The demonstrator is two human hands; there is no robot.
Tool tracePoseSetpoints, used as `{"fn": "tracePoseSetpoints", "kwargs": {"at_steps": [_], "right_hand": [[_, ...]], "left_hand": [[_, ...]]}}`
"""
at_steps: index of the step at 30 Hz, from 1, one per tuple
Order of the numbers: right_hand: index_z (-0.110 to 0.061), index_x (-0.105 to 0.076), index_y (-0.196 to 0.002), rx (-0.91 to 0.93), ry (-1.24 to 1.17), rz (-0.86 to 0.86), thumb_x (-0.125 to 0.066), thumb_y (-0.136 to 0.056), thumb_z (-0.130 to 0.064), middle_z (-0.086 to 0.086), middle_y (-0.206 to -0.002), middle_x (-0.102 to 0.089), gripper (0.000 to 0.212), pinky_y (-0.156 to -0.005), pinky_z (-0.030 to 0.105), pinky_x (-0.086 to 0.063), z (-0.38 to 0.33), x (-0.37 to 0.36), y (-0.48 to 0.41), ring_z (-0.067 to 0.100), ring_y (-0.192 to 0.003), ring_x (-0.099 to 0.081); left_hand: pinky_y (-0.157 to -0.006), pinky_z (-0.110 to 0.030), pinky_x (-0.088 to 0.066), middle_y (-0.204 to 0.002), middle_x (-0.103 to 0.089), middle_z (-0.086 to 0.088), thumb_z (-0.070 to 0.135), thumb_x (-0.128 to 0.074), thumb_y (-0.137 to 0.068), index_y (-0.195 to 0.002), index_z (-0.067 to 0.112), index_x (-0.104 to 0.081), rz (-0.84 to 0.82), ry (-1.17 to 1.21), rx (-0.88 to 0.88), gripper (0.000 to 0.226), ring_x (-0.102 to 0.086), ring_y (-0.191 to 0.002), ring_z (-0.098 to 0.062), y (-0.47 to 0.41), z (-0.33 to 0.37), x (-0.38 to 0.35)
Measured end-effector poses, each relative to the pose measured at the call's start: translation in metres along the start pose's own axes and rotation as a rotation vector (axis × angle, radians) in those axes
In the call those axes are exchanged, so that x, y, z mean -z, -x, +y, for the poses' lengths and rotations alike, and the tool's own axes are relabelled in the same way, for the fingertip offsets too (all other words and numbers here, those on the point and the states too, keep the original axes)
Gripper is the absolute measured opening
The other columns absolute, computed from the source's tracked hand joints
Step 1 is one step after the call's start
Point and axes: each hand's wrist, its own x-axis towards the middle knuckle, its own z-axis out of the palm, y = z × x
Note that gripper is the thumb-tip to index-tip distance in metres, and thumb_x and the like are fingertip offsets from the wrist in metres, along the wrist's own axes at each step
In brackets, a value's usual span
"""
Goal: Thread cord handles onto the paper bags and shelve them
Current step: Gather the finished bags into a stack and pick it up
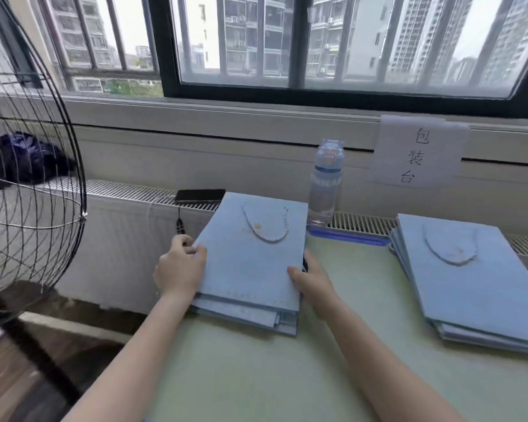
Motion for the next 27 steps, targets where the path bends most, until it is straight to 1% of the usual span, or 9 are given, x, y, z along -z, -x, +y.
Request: {"fn": "tracePoseSetpoints", "kwargs": {"at_steps": [4, 8, 10, 13, 17, 21, 23, 25, 27], "right_hand": [[-0.022, -0.05, -0.121, 0.021, -0.124, -0.041, -0.041, -0.086, 0.007, -0.003, -0.112, -0.063, 0.046, -0.084, 0.031, -0.052, -0.003, -0.002, 0.005, 0.013, -0.099, -0.062], [-0.02, -0.046, -0.124, -0.008, -0.162, 0.008, -0.037, -0.083, 0.009, 0.001, -0.116, -0.06, 0.05, -0.092, 0.039, -0.051, -0.002, -0.005, 0.002, 0.02, -0.105, -0.059], [-0.022, -0.046, -0.12, -0.022, -0.149, 0.045, -0.037, -0.083, 0.006, 0.001, -0.115, -0.061, 0.048, -0.092, 0.039, -0.05, -0.002, -0.002, 0.002, 0.02, -0.102, -0.059], [-0.024, -0.048, -0.12, -0.008, -0.099, 0.108, -0.038, -0.086, 0.002, -0.002, -0.112, -0.061, 0.044, -0.083, 0.029, -0.045, -0.001, 0.007, 0.008, 0.017, -0.098, -0.057], [-0.023, -0.043, -0.134, -0.007, -0.038, 0.149, -0.039, -0.094, -0.008, -0.007, -0.116, -0.055, 0.042, -0.088, 0.026, -0.039, 0.005, 0.018, 0.01, 0.015, -0.103, -0.051], [-0.027, -0.033, -0.14, -0.032, -0.03, 0.105, -0.037, -0.094, -0.009, -0.006, -0.118, -0.053, 0.049, -0.088, 0.027, -0.038, 0.004, 0.02, 0.012, 0.016, -0.103, -0.049], [-0.025, -0.029, -0.141, -0.05, -0.041, 0.082, -0.037, -0.093, -0.008, -0.005, -0.12, -0.053, 0.052, -0.093, 0.032, -0.041, 0.001, 0.015, 0.012, 0.02, -0.105, -0.051], [-0.022, -0.033, -0.138, -0.048, -0.05, 0.095, -0.039, -0.093, -0.007, -0.003, -0.122, -0.055, 0.048, -0.097, 0.035, -0.043, 0.001, 0.012, 0.013, 0.021, -0.106, -0.052], [-0.02, -0.044, -0.128, -0.01, -0.055, 0.152, -0.042, -0.09, -0.003, -0.003, -0.114, -0.059, 0.041, -0.091, 0.033, -0.045, 0.0, 0.013, 0.015, 0.021, -0.103, -0.056]], "left_hand": [[-0.084, -0.038, -0.04, -0.13, -0.052, -0.01, 0.042, -0.046, -0.093, -0.137, 0.01, -0.04, -0.223, -0.134, 0.028, 0.055, -0.05, -0.114, -0.031, -0.008, -0.001, -0.002], [-0.068, -0.033, -0.041, -0.097, -0.06, -0.006, 0.049, -0.038, -0.093, -0.105, 0.012, -0.052, -0.411, -0.237, 0.033, 0.042, -0.054, -0.086, -0.026, -0.012, 0.005, -0.003], [-0.067, -0.033, -0.039, -0.096, -0.057, -0.003, 0.048, -0.039, -0.093, -0.107, 0.012, -0.05, -0.433, -0.229, 0.017, 0.04, -0.053, -0.086, -0.025, -0.008, 0.01, -0.004], [-0.072, -0.033, -0.038, -0.105, -0.055, -0.003, 0.049, -0.042, -0.092, -0.119, 0.013, -0.047, -0.438, -0.211, 0.001, 0.045, -0.05, -0.092, -0.025, 0.003, 0.018, -0.01], [-0.076, -0.034, -0.039, -0.122, -0.054, -0.008, 0.052, -0.042, -0.09, -0.127, 0.009, -0.044, -0.457, -0.242, -0.031, 0.056, -0.053, -0.106, -0.03, 0.008, 0.025, -0.023], [-0.076, -0.034, -0.037, -0.12, -0.056, -0.009, 0.05, -0.04, -0.091, -0.127, 0.01, -0.045, -0.467, -0.249, -0.045, 0.054, -0.053, -0.104, -0.031, 0.009, 0.027, -0.029], [-0.079, -0.035, -0.04, -0.119, -0.058, -0.007, 0.049, -0.04, -0.091, -0.126, 0.013, -0.047, -0.48, -0.24, -0.049, 0.051, -0.053, -0.103, -0.03, 0.007, 0.026, -0.026], [-0.089, -0.036, -0.04, -0.129, -0.053, -0.01, 0.045, -0.043, -0.092, -0.132, 0.01, -0.043, -0.519, -0.204, -0.032, 0.053, -0.05, -0.114, -0.032, 0.008, 0.029, -0.021], [-0.107, -0.04, -0.03, -0.15, -0.03, -0.016, 0.043, -0.047, -0.093, -0.146, 0.004, -0.022, -0.499, -0.218, -0.089, 0.07, -0.034, -0.133, -0.032, 0.014, 0.035, -0.018]]}}
